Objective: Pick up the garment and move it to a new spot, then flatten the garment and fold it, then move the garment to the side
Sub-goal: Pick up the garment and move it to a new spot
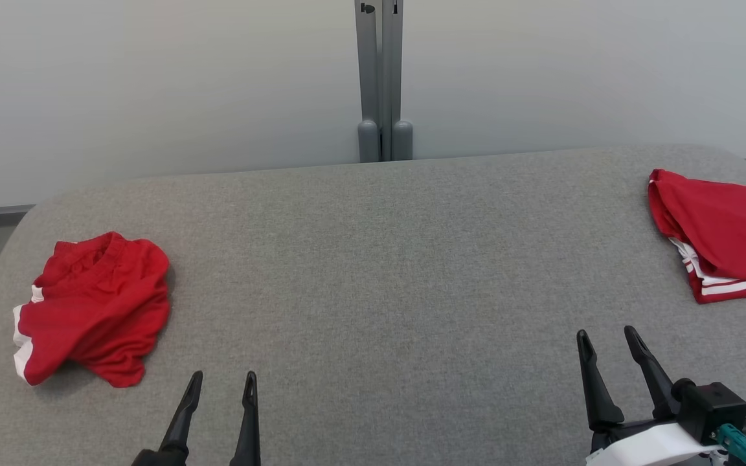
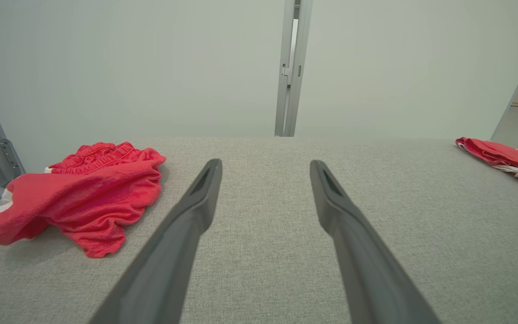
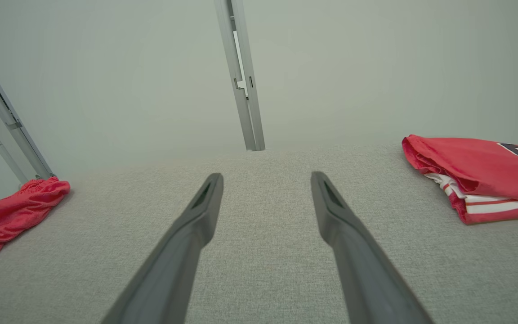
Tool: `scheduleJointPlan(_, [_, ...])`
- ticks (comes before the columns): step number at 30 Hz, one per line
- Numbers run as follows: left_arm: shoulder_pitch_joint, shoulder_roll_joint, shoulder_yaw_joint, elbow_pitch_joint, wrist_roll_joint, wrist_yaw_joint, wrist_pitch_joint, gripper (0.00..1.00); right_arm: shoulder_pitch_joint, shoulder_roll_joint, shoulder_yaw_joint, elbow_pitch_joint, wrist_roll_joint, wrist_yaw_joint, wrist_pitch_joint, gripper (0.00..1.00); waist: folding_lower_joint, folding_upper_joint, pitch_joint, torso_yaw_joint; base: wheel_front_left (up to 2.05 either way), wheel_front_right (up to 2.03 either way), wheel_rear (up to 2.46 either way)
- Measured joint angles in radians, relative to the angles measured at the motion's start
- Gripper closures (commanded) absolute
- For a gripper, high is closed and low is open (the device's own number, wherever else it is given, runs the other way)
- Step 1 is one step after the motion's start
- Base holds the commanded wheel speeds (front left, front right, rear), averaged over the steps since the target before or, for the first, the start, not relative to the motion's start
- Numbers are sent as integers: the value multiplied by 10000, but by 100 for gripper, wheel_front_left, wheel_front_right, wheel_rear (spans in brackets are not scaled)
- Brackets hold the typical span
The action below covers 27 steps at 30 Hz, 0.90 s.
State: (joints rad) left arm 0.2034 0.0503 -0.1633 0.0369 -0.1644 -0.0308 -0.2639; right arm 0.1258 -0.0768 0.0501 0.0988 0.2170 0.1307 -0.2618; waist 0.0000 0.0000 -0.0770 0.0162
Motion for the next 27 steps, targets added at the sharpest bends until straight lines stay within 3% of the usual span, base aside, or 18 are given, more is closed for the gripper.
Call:
scheduleJointPlan(11, [-353, -6, -44, -127, 278, -46, -2, 0, 111, 23, 56, 23, 21, 0, 0, 0, 0, 0, 180, 623, 0, 0, 0])
scheduleJointPlan(27, [-578, -6, 8, -234, 244, 73, -2, 0, 49, -81, 420, -163, -58, 0, 2, 0, 0, 0, 535, 3091, 0, 0, 0])
